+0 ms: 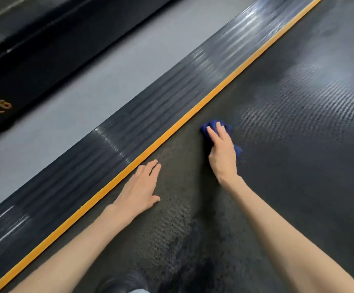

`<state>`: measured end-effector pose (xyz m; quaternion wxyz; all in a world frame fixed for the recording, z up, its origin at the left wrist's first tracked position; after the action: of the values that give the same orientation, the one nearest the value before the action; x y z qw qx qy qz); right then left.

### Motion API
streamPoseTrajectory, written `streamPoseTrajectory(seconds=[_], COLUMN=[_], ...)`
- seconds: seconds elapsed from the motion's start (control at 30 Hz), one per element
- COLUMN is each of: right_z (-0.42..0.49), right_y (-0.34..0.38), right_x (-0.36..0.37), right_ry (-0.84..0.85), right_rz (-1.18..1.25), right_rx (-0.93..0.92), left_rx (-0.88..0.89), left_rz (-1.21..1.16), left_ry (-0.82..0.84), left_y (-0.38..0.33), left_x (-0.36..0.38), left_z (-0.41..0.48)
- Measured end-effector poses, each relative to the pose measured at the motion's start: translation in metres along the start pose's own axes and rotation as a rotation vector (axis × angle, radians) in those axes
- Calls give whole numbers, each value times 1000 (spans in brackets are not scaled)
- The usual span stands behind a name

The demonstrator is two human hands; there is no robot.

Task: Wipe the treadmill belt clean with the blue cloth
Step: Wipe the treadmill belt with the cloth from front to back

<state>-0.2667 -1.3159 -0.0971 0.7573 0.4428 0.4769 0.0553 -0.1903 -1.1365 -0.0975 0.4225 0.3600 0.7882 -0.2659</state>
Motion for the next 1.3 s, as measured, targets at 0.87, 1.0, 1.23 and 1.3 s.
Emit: streamPoseTrajectory(seconds=[0.87,1.0,1.23,1.3], right_z=[-5,-66,-18,-5], right_y=[-16,63,-11,-30], right_x=[-17,73,-7,-23], right_ry=[-54,275,146,44], right_rz=[-248,-176,-295,-267], right_rx=[201,-207,-133,67], left_rx=[-95,-102,-94,-89], left_rz=[-70,-39,-74,-81], left_ry=[-80,-98,-101,-105], left_y=[14,14,15,17], left_x=[4,3,6,6], left_z=[-8,-8,-8,-10])
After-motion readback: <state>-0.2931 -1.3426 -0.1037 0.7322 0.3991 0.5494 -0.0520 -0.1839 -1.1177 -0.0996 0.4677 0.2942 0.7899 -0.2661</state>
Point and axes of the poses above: each hand's wrist, its own z-axis towards the middle knuckle, its own x-axis out of the palm, y = z × x, the point moved 10 cm from there along z, towards the middle knuckle, and after that the axes turned 11 degrees about -x, right-handed, at the moved point
